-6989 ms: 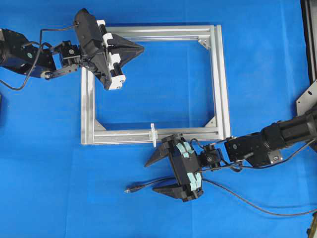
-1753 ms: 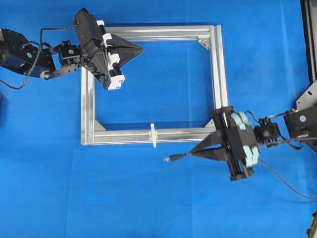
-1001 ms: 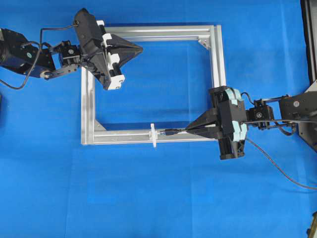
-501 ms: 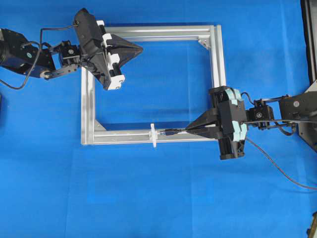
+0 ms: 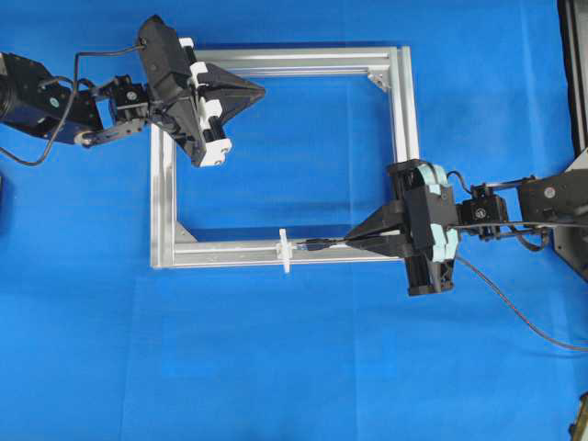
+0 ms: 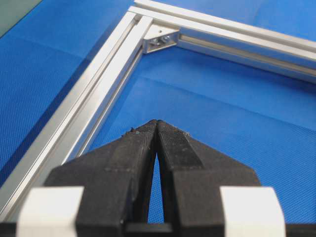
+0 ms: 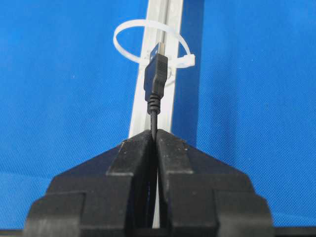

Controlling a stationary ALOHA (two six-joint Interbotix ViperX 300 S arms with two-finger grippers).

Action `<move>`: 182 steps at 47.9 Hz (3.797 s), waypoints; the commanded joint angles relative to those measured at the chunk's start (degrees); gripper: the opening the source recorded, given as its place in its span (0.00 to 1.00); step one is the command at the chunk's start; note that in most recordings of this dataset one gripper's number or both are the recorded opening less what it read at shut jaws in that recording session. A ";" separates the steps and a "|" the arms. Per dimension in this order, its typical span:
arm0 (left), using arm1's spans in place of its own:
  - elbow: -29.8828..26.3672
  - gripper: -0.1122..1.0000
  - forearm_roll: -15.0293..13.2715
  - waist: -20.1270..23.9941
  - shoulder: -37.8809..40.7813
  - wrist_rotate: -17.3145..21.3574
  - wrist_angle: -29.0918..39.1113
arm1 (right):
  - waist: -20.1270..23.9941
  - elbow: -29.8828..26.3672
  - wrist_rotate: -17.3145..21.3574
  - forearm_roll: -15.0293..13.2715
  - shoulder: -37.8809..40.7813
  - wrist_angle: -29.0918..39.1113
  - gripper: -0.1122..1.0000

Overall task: Insert the wire through the string loop located in the center.
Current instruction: 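Align the USB plug with the white zip-tie loop using the right gripper, then push the plug leftward through the zip-tie loop with the right gripper, then move the open left gripper to the plug emerging from the loop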

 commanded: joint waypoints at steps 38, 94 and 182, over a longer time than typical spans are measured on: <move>-0.35 0.10 0.09 0.09 -1.85 0.09 -0.26 | -0.18 -0.44 0.00 0.09 -0.35 -0.62 0.08; -0.35 0.10 0.09 0.09 -1.76 0.09 -0.26 | -0.18 -2.99 0.00 0.09 2.90 -1.41 0.08; 1.76 0.10 0.18 -7.12 -2.37 -1.49 -0.26 | -0.18 -14.06 -0.18 -0.09 12.57 -2.64 0.08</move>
